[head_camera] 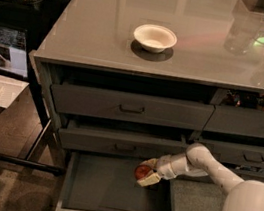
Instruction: Pick apple from bottom drawer and place on counter
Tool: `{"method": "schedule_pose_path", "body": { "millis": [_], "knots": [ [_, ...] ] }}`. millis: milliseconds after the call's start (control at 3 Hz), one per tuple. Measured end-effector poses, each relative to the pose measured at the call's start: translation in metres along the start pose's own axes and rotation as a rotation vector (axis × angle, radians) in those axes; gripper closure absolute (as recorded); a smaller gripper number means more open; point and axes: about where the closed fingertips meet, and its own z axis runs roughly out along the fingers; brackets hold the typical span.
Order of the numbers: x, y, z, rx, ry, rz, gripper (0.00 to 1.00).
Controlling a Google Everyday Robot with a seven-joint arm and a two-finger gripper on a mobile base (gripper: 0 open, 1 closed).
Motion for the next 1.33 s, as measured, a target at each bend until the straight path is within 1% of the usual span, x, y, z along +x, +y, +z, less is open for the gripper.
{"method": "schedule_pose_path", "body": {
  "millis": [333,667,1000,1333],
  "knots": [
    [-0.011,0.022,-0.038,0.019,-0.002,-0.013,1.0],
    [-0.058,0.073,-0.097,0.052,0.007,-0.102,1.0],
    [-0.124,0.127,-0.134,0.058,0.026,-0.214,1.0],
    [-0.206,0.16,-0.174,0.106,0.044,-0.328,1.0]
  ]
}}
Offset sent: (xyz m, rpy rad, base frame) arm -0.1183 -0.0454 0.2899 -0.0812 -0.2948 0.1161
